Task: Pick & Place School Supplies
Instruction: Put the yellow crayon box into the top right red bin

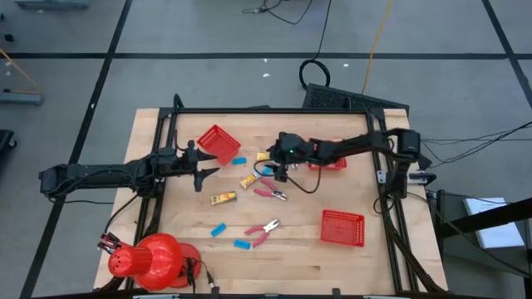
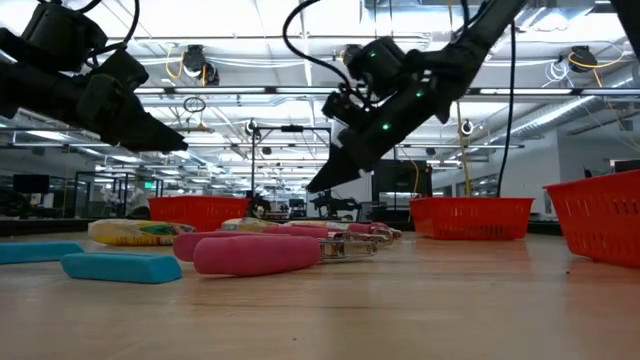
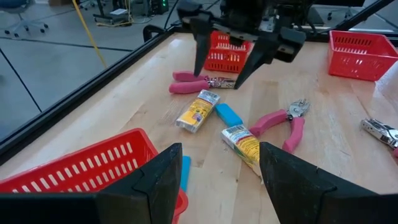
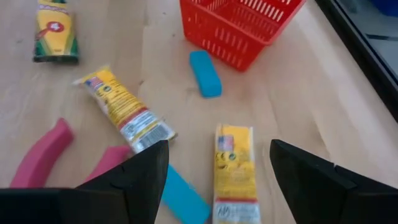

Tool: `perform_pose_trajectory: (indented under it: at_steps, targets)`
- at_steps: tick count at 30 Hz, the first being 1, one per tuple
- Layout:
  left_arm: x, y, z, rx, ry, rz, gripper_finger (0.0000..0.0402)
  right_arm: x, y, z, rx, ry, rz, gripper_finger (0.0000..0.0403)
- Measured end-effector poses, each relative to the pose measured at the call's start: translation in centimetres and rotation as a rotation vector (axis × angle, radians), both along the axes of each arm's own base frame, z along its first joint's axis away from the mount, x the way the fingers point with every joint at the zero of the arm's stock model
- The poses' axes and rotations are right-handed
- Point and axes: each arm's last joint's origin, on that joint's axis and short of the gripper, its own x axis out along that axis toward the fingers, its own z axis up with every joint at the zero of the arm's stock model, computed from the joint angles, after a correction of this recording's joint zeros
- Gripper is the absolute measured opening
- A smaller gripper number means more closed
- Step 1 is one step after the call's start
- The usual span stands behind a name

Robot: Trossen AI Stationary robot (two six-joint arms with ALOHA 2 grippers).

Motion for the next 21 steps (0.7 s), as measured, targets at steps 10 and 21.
perform_pose_trajectory:
  at_steps: [10,21]
  targets:
    - [0.0,0.0,0.0,0.002,-0.004,0.000,0.0218,0.4,-2.3,-1.1,0.107,0.022,-0.008,0.0270]
    - [0.0,0.0,0.1,0.002,-0.007,0.000,0.0218,0.3,-2.6,-2.0,0.133,0.053,-0.001,0.0270]
